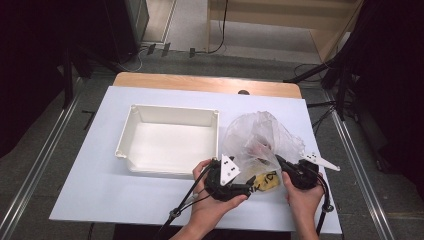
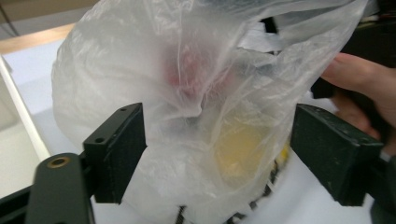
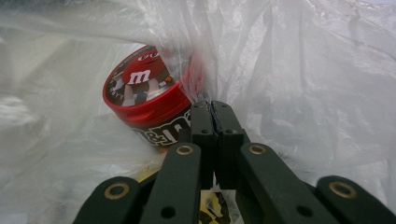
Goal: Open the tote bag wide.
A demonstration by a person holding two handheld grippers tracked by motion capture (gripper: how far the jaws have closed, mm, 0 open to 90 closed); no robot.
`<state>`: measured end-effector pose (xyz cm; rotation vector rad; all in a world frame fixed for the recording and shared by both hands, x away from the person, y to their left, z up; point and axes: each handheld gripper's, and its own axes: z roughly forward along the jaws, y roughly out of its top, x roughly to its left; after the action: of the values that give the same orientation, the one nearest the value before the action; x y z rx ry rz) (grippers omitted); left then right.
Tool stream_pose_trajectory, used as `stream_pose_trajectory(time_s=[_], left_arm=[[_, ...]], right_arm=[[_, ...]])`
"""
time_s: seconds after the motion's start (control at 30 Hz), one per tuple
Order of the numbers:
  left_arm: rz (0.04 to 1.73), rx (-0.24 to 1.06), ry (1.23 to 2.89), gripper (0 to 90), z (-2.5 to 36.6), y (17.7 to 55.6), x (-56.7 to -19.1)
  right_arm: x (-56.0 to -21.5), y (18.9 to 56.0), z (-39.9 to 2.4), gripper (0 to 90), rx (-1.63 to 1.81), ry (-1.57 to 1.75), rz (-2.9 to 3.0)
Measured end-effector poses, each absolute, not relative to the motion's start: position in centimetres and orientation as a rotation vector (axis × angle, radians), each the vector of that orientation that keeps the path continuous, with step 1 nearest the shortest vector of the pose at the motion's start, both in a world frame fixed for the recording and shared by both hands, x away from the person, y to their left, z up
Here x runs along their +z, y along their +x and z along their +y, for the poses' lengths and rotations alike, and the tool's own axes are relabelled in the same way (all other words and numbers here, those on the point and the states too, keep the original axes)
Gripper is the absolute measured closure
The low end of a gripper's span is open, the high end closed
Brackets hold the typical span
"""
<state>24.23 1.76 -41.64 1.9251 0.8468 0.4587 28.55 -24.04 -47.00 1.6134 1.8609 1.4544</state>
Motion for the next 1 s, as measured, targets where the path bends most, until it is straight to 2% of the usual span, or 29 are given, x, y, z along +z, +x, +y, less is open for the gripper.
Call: stream_pose_trajectory(time_s=[0.07, 0.13, 0.17, 0.3, 0.4, 0.6, 0.67, 0.77, 0.87, 1.0], left_arm=[[0.871, 0.495, 1.948, 33.0, 1.1, 24.9, -41.7], [0.89, 0.459, 1.95, 52.6, 1.1, 25.6, -42.5], [0.888, 0.429, 1.951, 68.0, 1.2, 25.7, -42.9], [0.905, 0.379, 1.98, 87.0, 1.5, 25.8, -44.6], [0.925, 0.367, 2.004, 90.0, 1.8, 25.8, -45.6], [0.988, 0.332, 2.088, 90.0, 2.6, 26.2, -47.7], [0.991, 0.311, 2.078, 90.0, 2.6, 26.2, -47.8], [0.994, 0.297, 2.06, 90.0, 2.9, 26.3, -47.9], [0.979, 0.327, 2.058, 90.0, 2.8, 26.0, -47.9], [0.971, 0.349, 2.045, 90.0, 2.9, 25.8, -47.8]], right_arm=[[-47.0, 28.5, -24.0, 90.0, 1.447, 1.605, 1.871], [-47.1, 28.5, -24.1, 90.0, 1.434, 1.604, 1.877], [-47.2, 28.5, -24.2, 90.0, 1.426, 1.607, 1.879], [-47.6, 28.6, -24.9, 90.0, 1.383, 1.621, 1.873], [-48.1, 28.7, -25.7, 90.0, 1.347, 1.654, 1.858], [-48.5, 28.7, -26.6, 89.5, 1.326, 1.669, 1.85], [-48.1, 28.5, -26.5, 81.4, 1.363, 1.633, 1.824], [-46.9, 28.0, -26.3, 61.0, 1.423, 1.566, 1.767], [-45.3, 27.7, -25.6, 48.8, 1.484, 1.503, 1.754], [-44.1, 28.3, -24.4, 41.2, 1.455, 1.456, 1.787]])
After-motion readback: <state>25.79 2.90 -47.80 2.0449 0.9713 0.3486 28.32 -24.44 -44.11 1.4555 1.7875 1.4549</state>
